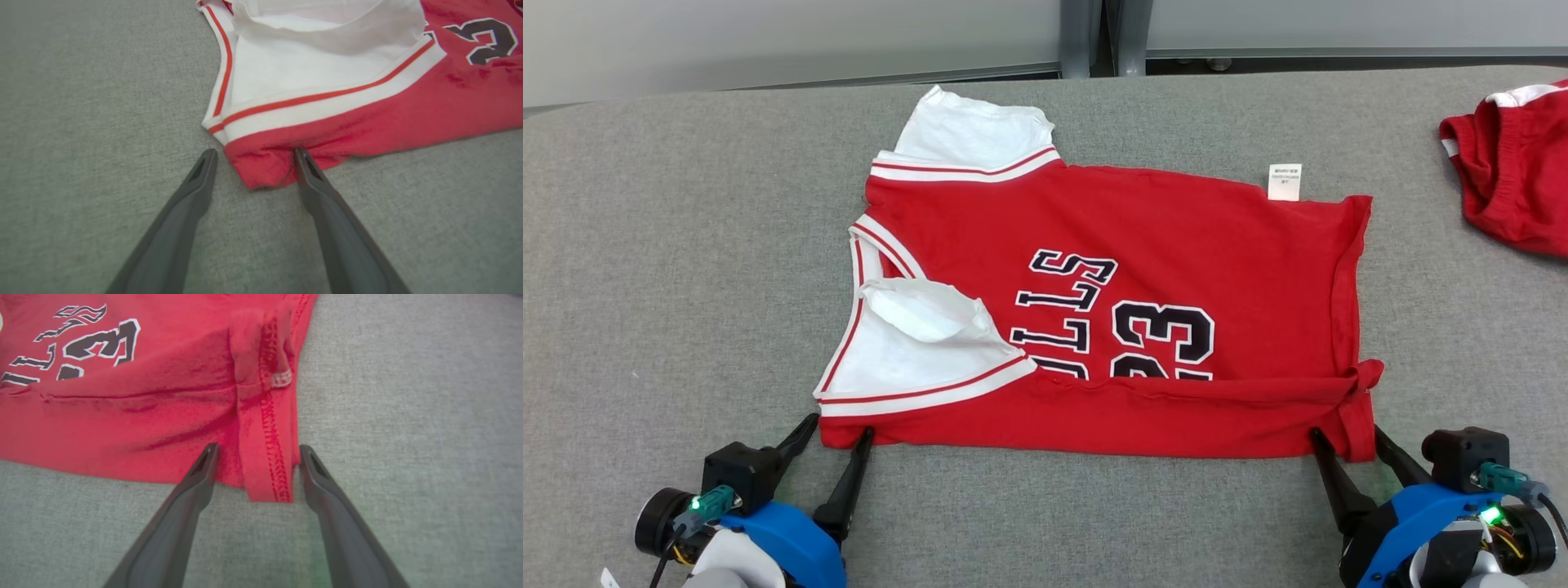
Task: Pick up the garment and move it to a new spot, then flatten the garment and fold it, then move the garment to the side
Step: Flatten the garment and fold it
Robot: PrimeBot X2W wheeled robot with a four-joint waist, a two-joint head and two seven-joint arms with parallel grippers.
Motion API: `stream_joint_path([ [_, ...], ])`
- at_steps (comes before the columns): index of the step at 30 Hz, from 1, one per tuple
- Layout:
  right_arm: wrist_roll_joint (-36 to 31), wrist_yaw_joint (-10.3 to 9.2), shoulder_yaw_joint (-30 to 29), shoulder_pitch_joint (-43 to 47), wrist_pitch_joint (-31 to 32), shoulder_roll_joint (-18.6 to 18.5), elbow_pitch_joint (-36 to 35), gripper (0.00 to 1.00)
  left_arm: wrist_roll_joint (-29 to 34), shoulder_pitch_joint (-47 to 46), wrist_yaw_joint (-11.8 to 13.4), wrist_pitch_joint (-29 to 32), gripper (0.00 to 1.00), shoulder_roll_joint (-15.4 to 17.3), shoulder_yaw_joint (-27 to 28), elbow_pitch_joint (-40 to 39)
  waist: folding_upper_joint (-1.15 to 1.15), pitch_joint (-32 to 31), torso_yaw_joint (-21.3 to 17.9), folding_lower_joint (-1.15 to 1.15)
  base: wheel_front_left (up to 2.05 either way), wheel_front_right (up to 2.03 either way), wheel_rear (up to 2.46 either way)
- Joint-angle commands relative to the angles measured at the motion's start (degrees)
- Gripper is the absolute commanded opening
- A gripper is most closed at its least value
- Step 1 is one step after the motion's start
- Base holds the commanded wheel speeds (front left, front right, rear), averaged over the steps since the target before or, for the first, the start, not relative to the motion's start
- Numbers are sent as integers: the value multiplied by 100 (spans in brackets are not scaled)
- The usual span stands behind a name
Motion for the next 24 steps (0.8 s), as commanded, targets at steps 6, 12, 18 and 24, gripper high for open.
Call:
stream_joint_path([
  [6, 48, -2, 148, -148, -84, 45, 229, 0, -101, -80, -142, 97, 0, -102, -88, 285, 0, -34, -7, 0, 0, 0, 0],
  [12, 166, -2, 142, 35, -296, 49, 247, 0, -200, 27, -90, -91, 0, -134, -7, 247, 0, -212, 36, 0, 0, 0, 0],
  [18, 359, -3, 71, 554, -276, 131, -48, 0, -375, 734, 235, -287, 0, 39, 227, -262, 0, -529, 23, 0, 0, 0, 0],
  [24, 442, -3, 84, 1280, -52, 234, -612, 0, -533, 1793, 713, -324, 0, 267, 388, -1104, 0, -749, 82, 0, 0, 0, 0],
])
